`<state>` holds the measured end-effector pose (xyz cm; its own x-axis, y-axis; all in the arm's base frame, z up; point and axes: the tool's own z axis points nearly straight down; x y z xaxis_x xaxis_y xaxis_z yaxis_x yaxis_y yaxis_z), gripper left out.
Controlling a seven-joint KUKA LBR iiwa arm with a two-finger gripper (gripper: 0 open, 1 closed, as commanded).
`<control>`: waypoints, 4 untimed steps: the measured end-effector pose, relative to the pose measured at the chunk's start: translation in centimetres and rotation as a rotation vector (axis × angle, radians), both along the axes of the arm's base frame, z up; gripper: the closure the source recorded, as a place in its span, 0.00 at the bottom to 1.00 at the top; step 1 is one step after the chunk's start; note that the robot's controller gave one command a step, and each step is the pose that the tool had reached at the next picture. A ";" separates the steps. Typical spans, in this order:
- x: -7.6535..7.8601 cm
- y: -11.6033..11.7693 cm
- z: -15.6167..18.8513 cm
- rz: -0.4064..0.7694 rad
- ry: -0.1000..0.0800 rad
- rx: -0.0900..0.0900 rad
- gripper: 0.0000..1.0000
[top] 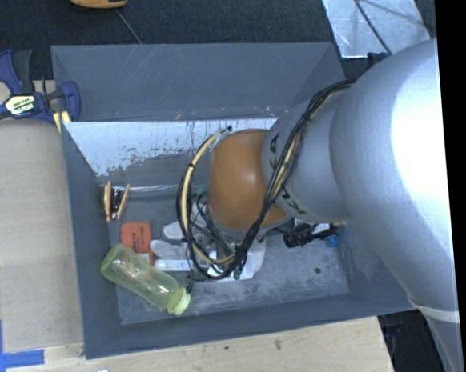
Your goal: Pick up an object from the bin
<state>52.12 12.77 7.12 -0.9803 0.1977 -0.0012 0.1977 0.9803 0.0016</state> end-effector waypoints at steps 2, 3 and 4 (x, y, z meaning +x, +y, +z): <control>-0.1 0.0 0.5 0.000 0.003 -0.001 1.00; -0.3 -0.1 2.5 0.000 0.009 -0.003 1.00; -0.1 -0.1 4.6 0.000 0.004 -0.002 1.00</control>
Offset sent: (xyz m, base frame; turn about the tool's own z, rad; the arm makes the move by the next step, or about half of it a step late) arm 0.0001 -0.0002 0.0927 0.0000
